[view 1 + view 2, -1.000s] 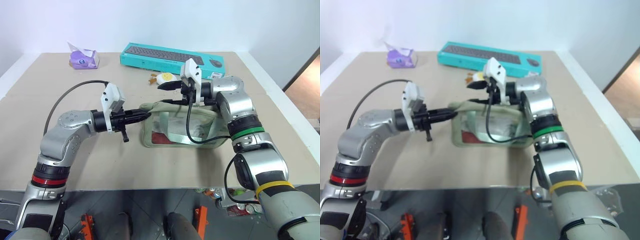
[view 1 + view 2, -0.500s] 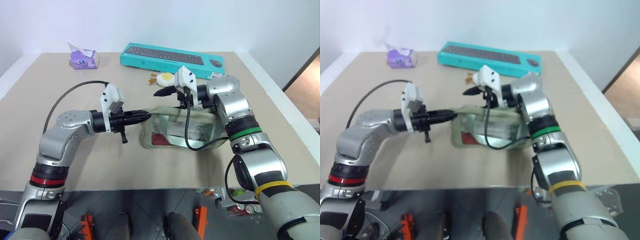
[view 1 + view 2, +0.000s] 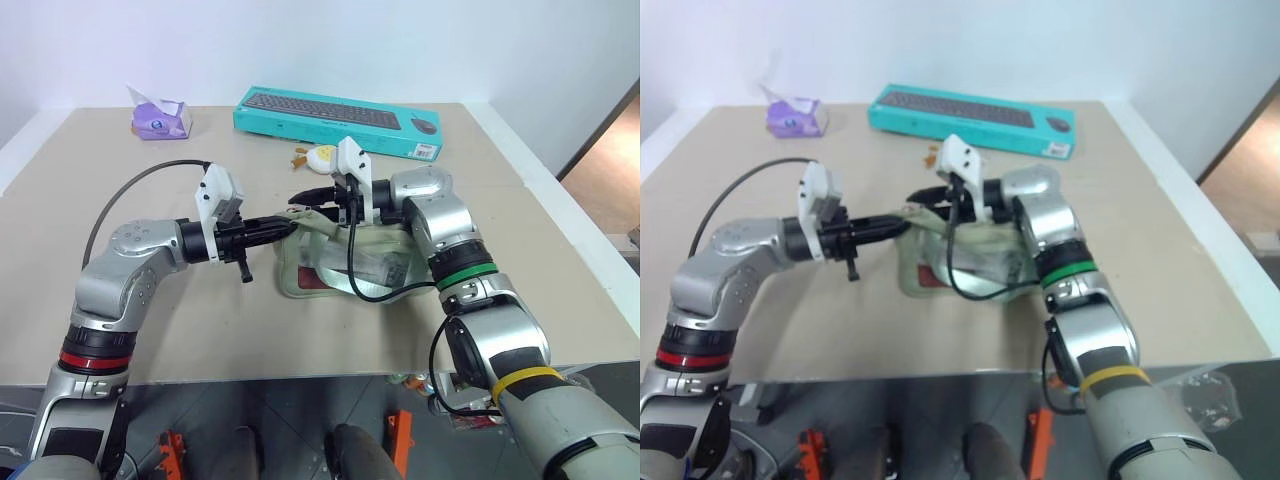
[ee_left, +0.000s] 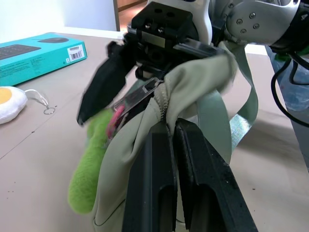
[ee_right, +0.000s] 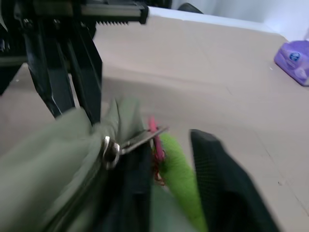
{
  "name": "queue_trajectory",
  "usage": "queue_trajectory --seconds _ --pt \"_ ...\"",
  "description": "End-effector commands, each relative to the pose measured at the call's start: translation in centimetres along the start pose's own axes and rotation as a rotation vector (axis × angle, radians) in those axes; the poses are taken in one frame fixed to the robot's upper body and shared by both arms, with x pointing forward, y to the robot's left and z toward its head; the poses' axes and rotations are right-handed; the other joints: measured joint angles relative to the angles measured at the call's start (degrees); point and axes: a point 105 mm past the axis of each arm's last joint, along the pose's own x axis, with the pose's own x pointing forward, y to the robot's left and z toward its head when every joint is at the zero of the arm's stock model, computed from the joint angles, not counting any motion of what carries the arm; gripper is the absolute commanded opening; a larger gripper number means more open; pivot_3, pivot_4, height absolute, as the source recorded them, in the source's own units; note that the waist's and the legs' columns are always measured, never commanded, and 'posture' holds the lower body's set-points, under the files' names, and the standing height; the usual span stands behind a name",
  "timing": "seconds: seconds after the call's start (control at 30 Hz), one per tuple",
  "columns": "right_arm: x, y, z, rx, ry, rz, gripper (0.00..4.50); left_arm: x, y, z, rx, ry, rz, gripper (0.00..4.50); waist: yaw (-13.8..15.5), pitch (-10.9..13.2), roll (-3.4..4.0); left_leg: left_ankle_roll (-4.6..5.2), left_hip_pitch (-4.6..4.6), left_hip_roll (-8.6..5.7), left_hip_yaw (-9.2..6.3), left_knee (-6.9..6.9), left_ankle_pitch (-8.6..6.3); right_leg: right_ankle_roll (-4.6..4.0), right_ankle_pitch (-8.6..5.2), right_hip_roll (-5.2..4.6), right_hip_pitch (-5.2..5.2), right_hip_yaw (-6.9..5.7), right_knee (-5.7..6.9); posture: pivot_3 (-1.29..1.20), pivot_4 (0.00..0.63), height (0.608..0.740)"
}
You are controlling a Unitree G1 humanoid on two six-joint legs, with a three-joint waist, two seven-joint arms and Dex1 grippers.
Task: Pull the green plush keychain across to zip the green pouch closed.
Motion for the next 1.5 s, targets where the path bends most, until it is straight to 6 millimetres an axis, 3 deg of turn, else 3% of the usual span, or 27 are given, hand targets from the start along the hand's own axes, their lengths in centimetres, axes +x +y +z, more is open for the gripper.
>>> queue_trajectory --seconds 0.03,0.4,0.97,1.1,1.5 --pt "1.5 1.2 1.9 -0.029 -0.079 0.082 0.03 0.4 -0.1 1.7 0.074 -0.046 -0.014 0.0 0.0 0.0 0.0 0.0 0.0 0.0 0.0 0.0 0.0 0.0 0.0 0.0 0.0 0.0 0.0 0.0 0.15 0.74" --pt "-0.7 -0.2 3.1 -0.086 -0.095 -0.022 0.03 0.3 -0.3 1.4 0.072 -0.035 -0.017 0.0 0.05 0.0 0.0 0.0 -0.02 -0.01 0.0 -0.01 0.0 0.02 -0.01 -0.02 -0.01 0.0 0.0 0.0 0.15 0.74" --pt "-8.1 -3.5 2.6 -0.172 -0.009 -0.335 0.03 0.1 -0.3 0.9 0.07 -0.015 -0.025 0.0 0.89 0.01 -0.01 0.0 -0.04 -0.09 0.02 -0.01 0.0 0.07 -0.05 -0.09 -0.01 0.02 -0.01 0.0 0.15 0.74" --pt "-9.9 -4.0 3.8 -0.2 -0.04 -0.42 0.03 -0.2 0.0 0.8 0.061 -0.015 -0.009 0.0 0.91 0.01 -0.01 0.0 -0.05 -0.1 0.03 -0.01 0.0 0.08 -0.05 -0.1 -0.02 0.03 -0.01 0.0 0.15 0.74" --pt "-12.0 -4.8 7.4 -0.385 -0.066 -0.558 0.03 0.1 1.4 1.4 -0.062 -0.078 0.075 0.0 0.91 0.02 -0.02 0.0 -0.08 -0.12 0.02 -0.02 -0.01 0.11 -0.07 -0.11 -0.05 0.02 -0.02 0.0 0.15 0.74"
